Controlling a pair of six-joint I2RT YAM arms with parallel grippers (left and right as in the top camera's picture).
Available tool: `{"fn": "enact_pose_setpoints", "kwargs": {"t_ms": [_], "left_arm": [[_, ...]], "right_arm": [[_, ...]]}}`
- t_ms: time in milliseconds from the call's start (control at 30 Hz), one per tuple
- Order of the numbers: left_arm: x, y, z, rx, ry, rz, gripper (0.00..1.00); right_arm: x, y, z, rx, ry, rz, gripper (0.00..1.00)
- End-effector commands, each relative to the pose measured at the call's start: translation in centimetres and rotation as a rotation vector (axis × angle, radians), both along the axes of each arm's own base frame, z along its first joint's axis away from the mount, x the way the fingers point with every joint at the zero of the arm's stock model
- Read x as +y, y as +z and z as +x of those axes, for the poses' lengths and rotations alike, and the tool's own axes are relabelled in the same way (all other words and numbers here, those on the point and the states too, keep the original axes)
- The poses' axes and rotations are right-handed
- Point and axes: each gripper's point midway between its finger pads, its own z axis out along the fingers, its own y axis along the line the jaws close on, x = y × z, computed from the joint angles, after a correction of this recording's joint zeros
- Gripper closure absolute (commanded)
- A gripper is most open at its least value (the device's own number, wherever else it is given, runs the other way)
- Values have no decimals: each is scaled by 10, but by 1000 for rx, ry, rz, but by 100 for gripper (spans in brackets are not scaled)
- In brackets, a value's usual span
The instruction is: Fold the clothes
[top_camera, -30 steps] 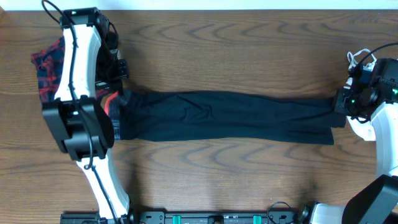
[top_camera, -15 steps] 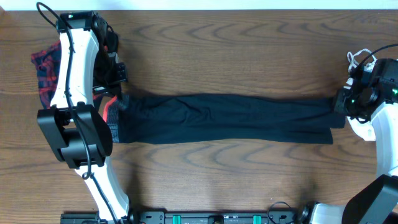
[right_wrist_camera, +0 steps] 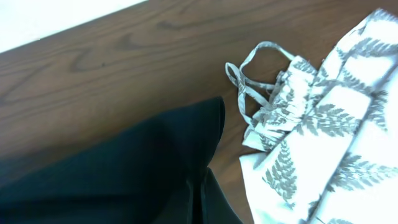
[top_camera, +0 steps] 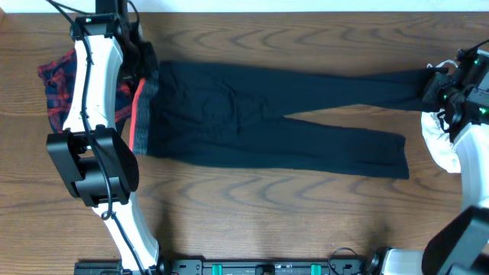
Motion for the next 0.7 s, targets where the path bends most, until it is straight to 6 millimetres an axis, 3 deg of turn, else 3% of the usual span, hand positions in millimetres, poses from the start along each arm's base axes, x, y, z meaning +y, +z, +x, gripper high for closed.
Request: {"fn": "enact_pose_setpoints", "kwargs": {"t_ms": [0, 133, 233, 600, 667], "left_arm": [[1, -1, 15, -47, 8, 23, 92], [-5, -12, 39, -106, -8, 27, 92], [-9, -24, 51, -124, -16, 28, 92], [-9, -52, 73, -156, -18, 30, 86], [-9, -50, 78, -177, -18, 31, 83]], "right_arm": [[-12, -40, 6, 67, -53, 27, 99], [-15, -79, 23, 83, -39, 47, 99], [-15, -91, 36, 54, -22, 56, 99], [-32, -67, 67, -119, -54, -11, 99], [-33, -61, 70, -142, -54, -20, 91]]}}
